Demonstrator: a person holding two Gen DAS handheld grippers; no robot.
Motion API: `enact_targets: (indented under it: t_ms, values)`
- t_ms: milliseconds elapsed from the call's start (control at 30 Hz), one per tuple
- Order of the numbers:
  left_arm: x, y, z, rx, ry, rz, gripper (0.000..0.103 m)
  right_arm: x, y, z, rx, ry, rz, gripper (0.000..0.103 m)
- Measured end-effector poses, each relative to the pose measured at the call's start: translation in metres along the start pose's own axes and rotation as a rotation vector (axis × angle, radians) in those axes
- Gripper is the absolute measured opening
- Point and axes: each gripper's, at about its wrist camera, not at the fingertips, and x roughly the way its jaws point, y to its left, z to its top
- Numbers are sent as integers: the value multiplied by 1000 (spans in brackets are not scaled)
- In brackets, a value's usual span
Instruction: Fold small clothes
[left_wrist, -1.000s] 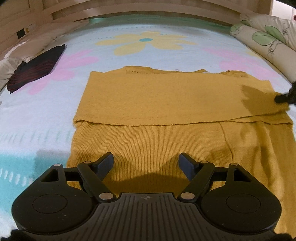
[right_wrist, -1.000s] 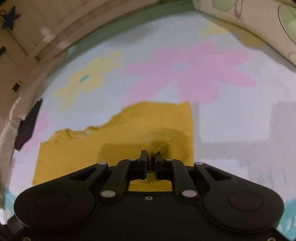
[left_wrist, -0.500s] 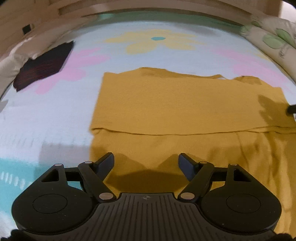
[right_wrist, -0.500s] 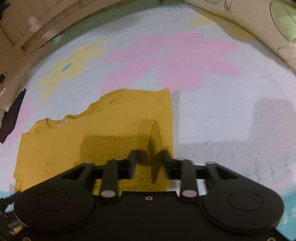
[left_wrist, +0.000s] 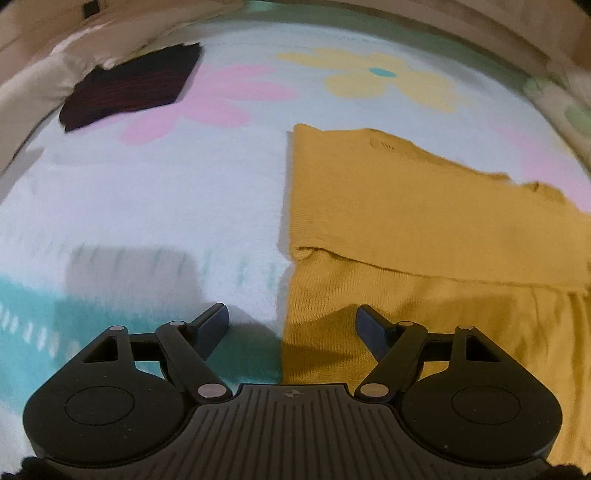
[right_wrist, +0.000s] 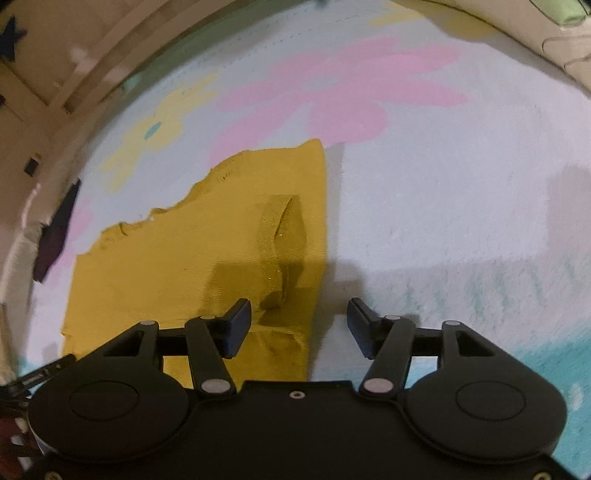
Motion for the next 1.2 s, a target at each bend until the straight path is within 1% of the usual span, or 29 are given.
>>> enact_targets:
  t_ms: [33,100,267,300,367,400,433,467,500,533,567,600,633,700,733,767,800,833,867,900,933,967,1100,1200]
  values:
    - [0,-2,-1,13,-4,4,76,1,1,-1,0,9,17,56]
    - [1,-2,-3,28,-12,5,76,5,5,-4,-12,35,48,50]
    - [2,0,-2,36,-10,-3,77,8,16,-10,-81,39,35,48]
    - [1,0,-2,38,-10,-3,77,9,17,-11,-89,36,25,45]
    - [1,1,-2,39,-8,-3,77,9,21,-13,-131,31,-11,37]
    - [1,1,-1,39,-7,-3,77,9,25,-14,-161,27,-41,26]
    - [2,1,0,39,-5,-3,77,8,28,-15,-193,25,-65,13]
    - [2,2,0,40,-4,-5,77,7,31,-16,-220,21,-78,13]
    - [2,2,0,38,-2,-6,77,5,35,-17,-252,15,-113,11]
    - [3,1,1,36,-2,-7,77,3,40,-19,-291,6,-170,10]
    - [3,2,1,38,-3,-7,77,2,44,-21,-332,-5,-247,10]
    - [4,1,1,42,-5,-6,77,2,45,-22,-356,-3,-291,10]
    - [4,1,1,46,-6,-4,77,3,41,-22,-342,11,-282,10]
    - [4,0,0,55,-9,-2,77,2,33,-21,-265,3,-231,10]
    - [4,-1,0,54,-10,-3,77,1,32,-20,-255,0,-224,13]
    - [3,-1,-1,53,-11,-5,77,0,31,-20,-250,-4,-209,18]
    - [3,0,-2,55,-15,-9,77,-1,30,-20,-240,-4,-195,26]
    - [3,0,-3,58,-18,-13,77,-1,28,-22,-227,8,-178,44]
    - [2,0,-4,61,-21,-17,77,-1,28,-24,-214,22,-152,53]
    - [0,1,-6,63,-20,-21,77,-2,28,-27,-202,33,-120,67]
    - [-1,2,-8,60,-17,-26,77,-2,29,-30,-194,47,-102,78]
    - [-3,2,-9,57,-12,-30,77,-2,31,-34,-193,61,-100,81]
    - [-12,5,-18,56,14,-54,77,-7,42,-52,-219,91,-125,84]
    - [-22,8,-29,65,38,-74,77,-17,40,-66,-175,98,-107,85]
